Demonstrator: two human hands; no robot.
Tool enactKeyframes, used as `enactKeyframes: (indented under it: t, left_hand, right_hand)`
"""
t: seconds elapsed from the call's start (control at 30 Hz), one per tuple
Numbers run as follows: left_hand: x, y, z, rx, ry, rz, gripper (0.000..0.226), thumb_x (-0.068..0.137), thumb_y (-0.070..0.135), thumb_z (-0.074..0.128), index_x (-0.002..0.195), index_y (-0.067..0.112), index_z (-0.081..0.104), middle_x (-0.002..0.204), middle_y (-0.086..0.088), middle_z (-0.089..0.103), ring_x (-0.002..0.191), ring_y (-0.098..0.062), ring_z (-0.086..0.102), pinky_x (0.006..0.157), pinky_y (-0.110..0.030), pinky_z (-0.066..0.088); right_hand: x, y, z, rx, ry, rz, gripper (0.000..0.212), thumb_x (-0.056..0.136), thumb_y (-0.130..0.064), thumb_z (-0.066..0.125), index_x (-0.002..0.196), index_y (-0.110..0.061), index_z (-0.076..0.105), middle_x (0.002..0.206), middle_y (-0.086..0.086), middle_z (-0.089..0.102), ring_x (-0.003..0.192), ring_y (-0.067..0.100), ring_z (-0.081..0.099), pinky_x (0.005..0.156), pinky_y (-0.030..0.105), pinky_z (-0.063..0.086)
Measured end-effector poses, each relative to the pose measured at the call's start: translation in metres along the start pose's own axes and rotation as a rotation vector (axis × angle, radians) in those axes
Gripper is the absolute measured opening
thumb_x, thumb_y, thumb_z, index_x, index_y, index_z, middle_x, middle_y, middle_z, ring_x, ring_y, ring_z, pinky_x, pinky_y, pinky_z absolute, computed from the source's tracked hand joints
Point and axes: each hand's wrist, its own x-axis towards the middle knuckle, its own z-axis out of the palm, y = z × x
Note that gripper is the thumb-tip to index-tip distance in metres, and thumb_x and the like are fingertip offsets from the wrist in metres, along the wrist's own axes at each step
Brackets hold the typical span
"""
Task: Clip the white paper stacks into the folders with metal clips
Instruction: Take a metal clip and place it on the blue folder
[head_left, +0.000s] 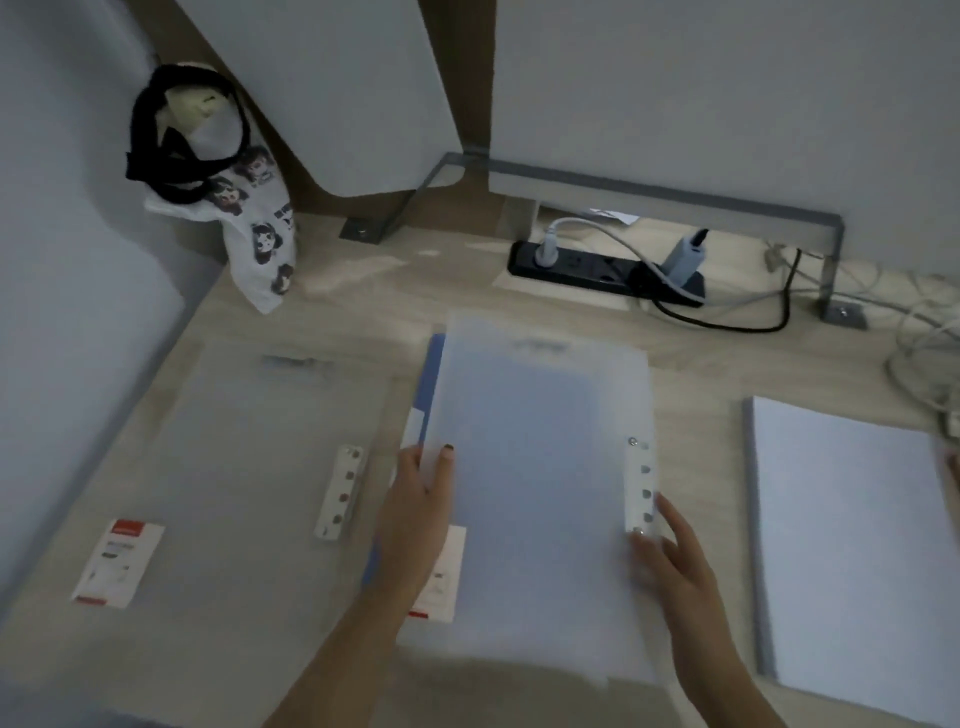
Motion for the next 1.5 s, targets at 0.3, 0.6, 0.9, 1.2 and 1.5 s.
enactKeyframes:
  t: [0.3,0.6,0.9,1.2,1.5]
  left_hand:
    - [-0.029,-0.009,0.074,0.09,-0.144,0.017,0.049,0.091,0.018,0.053,0.136,0.008,0.034,0.138,-0.011,0.039,0.129,-0.026,0.038,0.107,-0.033,0.032]
    - [-0.028,0.009,0.063,0.067,-0.358,-0.099,0.068,0.093,0.031,0.049,0.148,0.018,0.01,0.158,-0.004,0.007,0.145,-0.02,0.009,0.119,-0.042,0.015]
    - [-0.045,0.066,0.0,-0.102,-0.626,0.006,0.055,0.081,0.066,0.042,0.131,0.048,0.028,0.148,0.018,0.026,0.139,-0.005,0.024,0.117,-0.036,0.02]
    - [-0.001,0.048,-0.088,-0.27,-0.486,0.137,0.035,0.086,0.04,0.042,0.099,0.015,0.062,0.092,0.002,0.063,0.108,-0.021,0.057,0.079,-0.015,0.049]
    - [0.015,0.024,-0.158,-0.215,-0.135,0.097,0.018,0.093,0.021,0.05,0.098,0.009,0.062,0.086,0.008,0.07,0.072,0.006,0.067,0.061,-0.011,0.052]
  right_hand:
    - [0.015,0.01,-0.056,0.001,0.067,0.068,0.046,0.091,-0.013,0.053,0.135,-0.026,0.045,0.124,0.001,0.048,0.113,0.014,0.044,0.09,0.026,0.028]
    - [-0.007,-0.026,-0.065,0.074,0.059,-0.031,0.027,0.094,-0.02,0.046,0.111,-0.031,0.064,0.099,0.002,0.073,0.088,0.021,0.07,0.077,0.035,0.052]
    - [-0.039,-0.076,-0.001,0.082,-0.238,-0.239,0.033,0.093,-0.024,0.04,0.116,-0.031,0.062,0.099,0.003,0.073,0.087,0.014,0.069,0.069,0.022,0.055]
    - [-0.052,-0.089,0.111,-0.145,-0.635,-0.35,0.036,0.087,-0.041,0.043,0.121,-0.052,0.046,0.131,-0.033,0.05,0.125,-0.011,0.042,0.104,0.012,0.035]
    - [0.015,-0.012,0.145,-0.835,-0.48,-0.26,0.057,0.088,-0.044,0.052,0.14,-0.036,0.03,0.156,0.003,0.02,0.144,0.015,0.015,0.115,0.03,0.012]
